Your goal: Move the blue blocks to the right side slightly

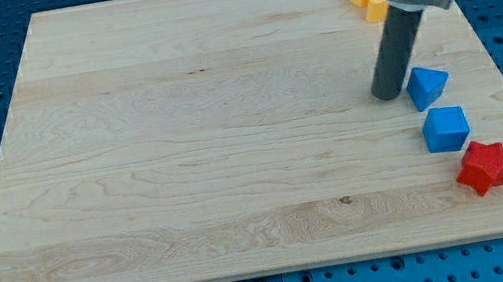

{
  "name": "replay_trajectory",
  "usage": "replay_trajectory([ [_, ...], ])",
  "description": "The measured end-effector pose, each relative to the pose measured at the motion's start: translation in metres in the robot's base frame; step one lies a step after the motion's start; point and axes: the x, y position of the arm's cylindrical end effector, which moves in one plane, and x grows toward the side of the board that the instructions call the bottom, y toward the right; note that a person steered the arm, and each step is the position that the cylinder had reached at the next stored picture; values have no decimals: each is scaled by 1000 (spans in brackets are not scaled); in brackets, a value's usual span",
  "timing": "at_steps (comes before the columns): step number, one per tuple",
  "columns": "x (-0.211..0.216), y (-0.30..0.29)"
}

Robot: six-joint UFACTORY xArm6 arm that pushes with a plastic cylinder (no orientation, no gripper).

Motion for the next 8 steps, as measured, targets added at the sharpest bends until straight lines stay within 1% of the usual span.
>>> replay_trajectory([
  [1, 4, -27],
  [2, 26, -41],
  [3, 54, -33],
  [4, 68, -12],
  [6, 69, 36],
  [7, 69, 33],
  [8, 69, 8],
])
